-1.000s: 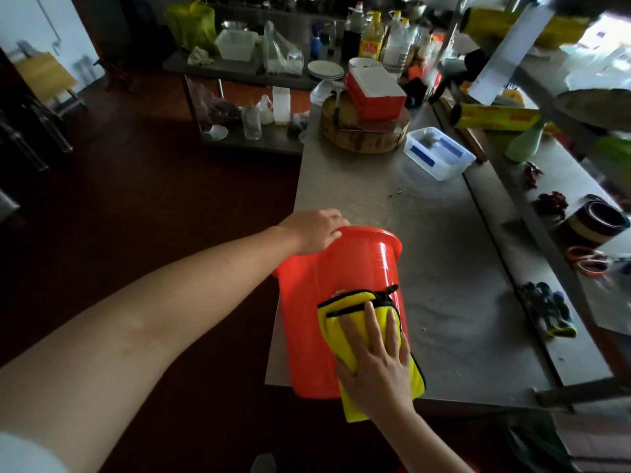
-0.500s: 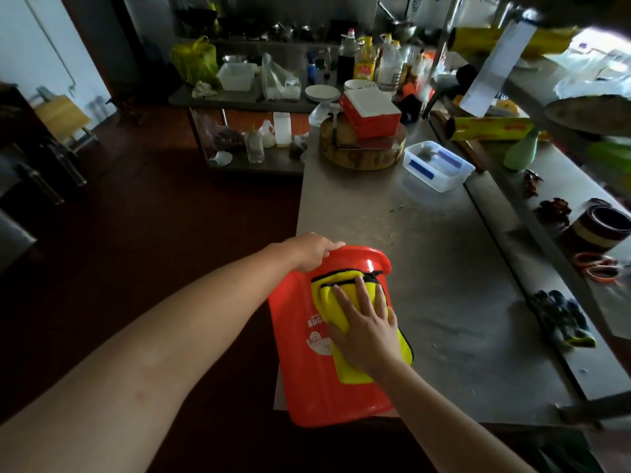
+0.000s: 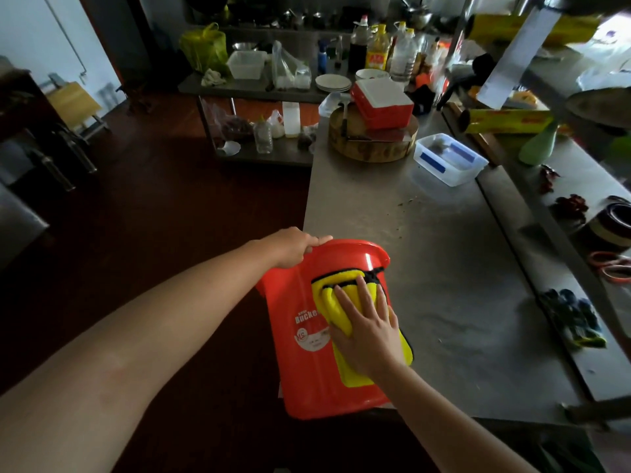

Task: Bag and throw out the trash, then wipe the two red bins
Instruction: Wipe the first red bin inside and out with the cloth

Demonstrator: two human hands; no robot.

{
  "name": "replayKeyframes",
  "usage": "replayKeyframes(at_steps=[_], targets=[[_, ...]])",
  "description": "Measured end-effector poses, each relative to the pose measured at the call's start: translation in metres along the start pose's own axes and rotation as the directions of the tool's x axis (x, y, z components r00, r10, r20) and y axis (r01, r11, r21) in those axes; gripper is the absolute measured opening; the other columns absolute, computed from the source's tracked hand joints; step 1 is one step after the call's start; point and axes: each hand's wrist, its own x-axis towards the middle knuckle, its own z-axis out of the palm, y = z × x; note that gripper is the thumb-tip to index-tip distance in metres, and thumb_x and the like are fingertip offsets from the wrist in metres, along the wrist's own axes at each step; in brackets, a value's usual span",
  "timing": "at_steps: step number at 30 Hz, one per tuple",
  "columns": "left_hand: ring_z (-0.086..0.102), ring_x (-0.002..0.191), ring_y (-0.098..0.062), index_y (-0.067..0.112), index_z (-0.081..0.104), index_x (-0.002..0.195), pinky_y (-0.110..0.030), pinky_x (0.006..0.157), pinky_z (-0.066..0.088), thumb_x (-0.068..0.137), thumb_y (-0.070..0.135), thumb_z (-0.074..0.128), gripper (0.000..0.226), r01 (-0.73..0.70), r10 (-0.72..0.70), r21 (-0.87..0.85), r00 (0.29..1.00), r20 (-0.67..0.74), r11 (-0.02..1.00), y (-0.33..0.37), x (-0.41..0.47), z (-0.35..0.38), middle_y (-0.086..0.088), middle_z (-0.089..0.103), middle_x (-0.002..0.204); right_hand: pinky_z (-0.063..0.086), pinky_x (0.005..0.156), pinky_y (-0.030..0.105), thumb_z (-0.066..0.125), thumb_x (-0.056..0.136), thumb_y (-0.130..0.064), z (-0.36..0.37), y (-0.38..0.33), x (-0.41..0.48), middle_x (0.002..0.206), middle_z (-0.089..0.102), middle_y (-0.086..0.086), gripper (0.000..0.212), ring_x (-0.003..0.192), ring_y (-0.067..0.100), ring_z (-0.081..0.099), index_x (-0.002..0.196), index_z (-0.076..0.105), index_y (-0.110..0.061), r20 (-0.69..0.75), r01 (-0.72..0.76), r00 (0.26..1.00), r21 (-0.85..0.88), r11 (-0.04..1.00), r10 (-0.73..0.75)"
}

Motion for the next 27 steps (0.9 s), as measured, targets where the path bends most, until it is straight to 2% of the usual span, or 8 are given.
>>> replayKeyframes(at_steps=[7, 11, 13, 15, 18, 20, 24, 27], targets=[[0.053, 0.133, -0.023, 0.05, 0.024, 0.154, -0.034, 0.105, 0.046, 0.1, -0.002, 0.033, 0.076, 0.011, -0.012, -0.036, 1.0, -0.01, 0.999, -0.005, -0.01, 0.004, -0.005, 0.056, 0.145, 0.028, 0.117, 0.061, 0.029, 0.091, -0.08, 0.024, 0.013, -0.068, 0.17, -0.007, -0.008, 0.073, 0.156, 0.036, -0.003, 0.156, 0.007, -0.055, -0.07, 0.041, 0.996, -0.063, 0.997, -0.046], [0.046, 0.138, -0.031, 0.045, 0.023, 0.156, -0.038, 0.111, 0.041, 0.106, 0.013, 0.037, 0.06, 0.017, -0.017, -0.006, 0.998, 0.053, 1.0, 0.001, -0.007, -0.003, -0.012, 0.042, 0.155, 0.03, 0.116, 0.062, 0.031, 0.091, -0.079, 0.026, 0.015, -0.078, 0.171, -0.006, -0.006, 0.073, 0.156, 0.036, -0.003, 0.157, 0.008, -0.054, -0.059, 0.026, 0.998, -0.067, 0.997, -0.03], [0.045, 0.138, -0.032, 0.031, 0.034, 0.156, -0.03, 0.104, 0.038, 0.104, 0.014, 0.042, 0.055, 0.0, -0.004, 0.049, 0.998, 0.068, 0.999, 0.012, -0.001, -0.01, -0.014, 0.044, 0.154, 0.029, 0.116, 0.063, 0.031, 0.091, -0.079, 0.025, 0.013, -0.079, 0.17, -0.007, -0.007, 0.074, 0.156, 0.036, -0.005, 0.156, 0.007, -0.055, -0.049, 0.019, 0.999, -0.062, 0.998, -0.022], [0.052, 0.13, -0.032, 0.017, 0.053, 0.143, -0.029, 0.096, 0.04, 0.102, 0.018, 0.048, 0.042, -0.05, 0.047, 0.07, 0.998, 0.051, 0.996, 0.031, 0.008, -0.014, -0.014, 0.055, 0.143, 0.029, 0.116, 0.064, 0.031, 0.09, -0.08, 0.026, 0.007, -0.079, 0.171, -0.006, -0.006, 0.074, 0.156, 0.037, -0.004, 0.156, 0.008, -0.055, -0.049, 0.02, 0.999, -0.063, 0.998, -0.023], [0.047, 0.135, -0.032, 0.011, 0.053, 0.143, -0.035, 0.107, 0.037, 0.104, 0.032, 0.05, 0.044, -0.045, 0.045, 0.02, 0.999, 0.025, 0.999, 0.057, 0.024, -0.007, -0.014, 0.051, 0.147, 0.028, 0.116, 0.065, 0.035, 0.089, -0.079, 0.029, -0.005, -0.08, 0.171, -0.004, -0.006, 0.075, 0.156, 0.039, -0.001, 0.156, 0.008, -0.056, -0.054, 0.02, 0.998, -0.064, 0.998, -0.024], [0.046, 0.136, -0.033, 0.011, 0.051, 0.144, -0.037, 0.11, 0.038, 0.105, 0.029, 0.048, 0.043, -0.024, 0.024, -0.021, 1.0, -0.01, 0.999, 0.065, 0.031, 0.003, -0.016, 0.049, 0.148, 0.025, 0.117, 0.064, 0.037, 0.089, -0.079, 0.031, -0.01, -0.08, 0.171, -0.006, -0.007, 0.076, 0.156, 0.038, -0.002, 0.155, 0.007, -0.057, -0.064, 0.018, 0.998, -0.063, 0.998, -0.022], [0.05, 0.134, -0.03, 0.014, 0.057, 0.141, -0.032, 0.109, 0.037, 0.105, 0.02, 0.05, 0.038, -0.018, -0.006, -0.153, 0.988, -0.154, 0.988, 0.054, 0.031, 0.014, -0.012, 0.056, 0.145, 0.017, 0.121, 0.06, 0.033, 0.087, -0.082, 0.028, -0.01, -0.069, 0.168, -0.016, -0.014, 0.076, 0.155, 0.032, -0.012, 0.152, -0.001, -0.063, -0.041, -0.009, 0.999, 0.0, 1.0, 0.009], [0.05, 0.134, -0.026, 0.015, 0.06, 0.139, -0.026, 0.107, 0.035, 0.104, 0.019, 0.052, 0.037, -0.01, -0.03, -0.223, 0.984, -0.173, 0.975, 0.036, 0.027, 0.014, -0.011, 0.058, 0.143, 0.015, 0.121, 0.059, 0.026, 0.084, -0.086, 0.021, -0.016, -0.047, 0.167, -0.018, -0.016, 0.076, 0.155, 0.03, -0.015, 0.149, -0.007, -0.066, -0.005, -0.04, 0.999, 0.052, 0.998, 0.04]])
